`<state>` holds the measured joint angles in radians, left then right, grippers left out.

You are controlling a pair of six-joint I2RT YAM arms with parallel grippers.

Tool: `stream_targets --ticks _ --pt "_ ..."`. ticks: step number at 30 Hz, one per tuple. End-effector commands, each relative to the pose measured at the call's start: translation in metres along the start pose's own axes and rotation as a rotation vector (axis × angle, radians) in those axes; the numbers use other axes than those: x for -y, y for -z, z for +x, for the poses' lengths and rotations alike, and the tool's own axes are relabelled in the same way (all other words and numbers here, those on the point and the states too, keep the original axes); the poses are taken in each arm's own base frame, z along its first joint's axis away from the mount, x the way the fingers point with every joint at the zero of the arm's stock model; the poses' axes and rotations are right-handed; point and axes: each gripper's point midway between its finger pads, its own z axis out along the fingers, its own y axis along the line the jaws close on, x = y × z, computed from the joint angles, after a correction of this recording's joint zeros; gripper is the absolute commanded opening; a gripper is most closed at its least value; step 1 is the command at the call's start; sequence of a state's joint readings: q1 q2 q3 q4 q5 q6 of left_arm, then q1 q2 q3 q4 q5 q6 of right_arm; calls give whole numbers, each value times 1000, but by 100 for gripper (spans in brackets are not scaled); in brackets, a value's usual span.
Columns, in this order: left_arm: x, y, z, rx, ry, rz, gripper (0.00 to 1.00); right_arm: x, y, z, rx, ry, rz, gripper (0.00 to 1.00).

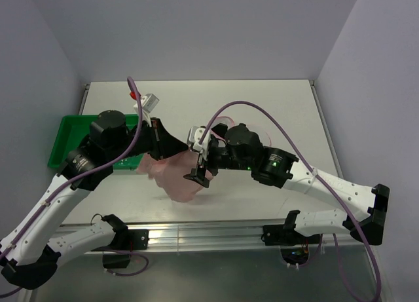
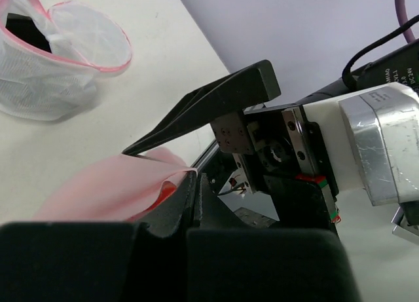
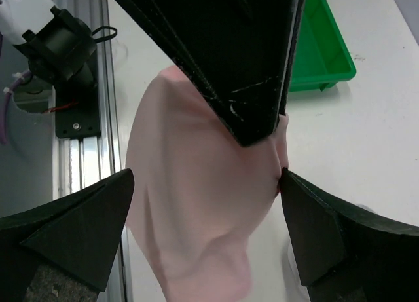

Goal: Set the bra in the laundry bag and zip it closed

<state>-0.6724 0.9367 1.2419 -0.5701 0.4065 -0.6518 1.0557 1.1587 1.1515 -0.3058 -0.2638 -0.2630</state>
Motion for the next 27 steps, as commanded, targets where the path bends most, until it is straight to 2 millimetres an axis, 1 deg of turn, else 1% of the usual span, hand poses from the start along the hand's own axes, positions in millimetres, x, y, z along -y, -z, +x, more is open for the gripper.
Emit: stream_targets --ticks 1,2,5,6,7,9,10,13,15,16,17,18,21,26,27 --pt "30 7 -20 54 -42 99 0 4 -1 -8 51 -1 19 100" --pt "32 7 -21 53 -43 102 0 6 -3 -12 74 -7 30 99" --pt "34 7 -17 46 -37 120 0 19 -1 -12 90 -15 115 99" --pt "35 7 -17 45 -41 125 0 21 4 -12 97 -9 132 100" --pt "35 8 -19 48 -46 118 0 27 7 -16 117 -1 159 100" --pt "33 10 -16 36 -48 104 0 30 15 -25 154 4 168 100" --pt "32 9 -13 30 -46 107 0 29 17 -27 160 5 147 100" --pt "40 11 -10 9 -52 153 0 24 19 -25 153 16 107 100" --pt "44 11 -8 -12 -54 172 0 21 13 -22 146 16 54 100" --pt "45 11 -7 -18 -54 181 0 18 10 -16 123 7 24 100" --pt "46 10 -6 -23 -52 190 0 10 8 -14 120 6 -33 100" --pt "48 10 -4 -31 -48 204 0 7 3 -9 102 1 -57 100" --pt "52 9 -6 -48 -57 218 0 2 1 -2 92 1 -106 100" --pt "62 10 -6 -67 -71 266 0 -5 6 -5 120 -13 -189 100" --pt "59 7 -6 -78 -74 254 0 -10 10 -6 136 -9 -220 100"
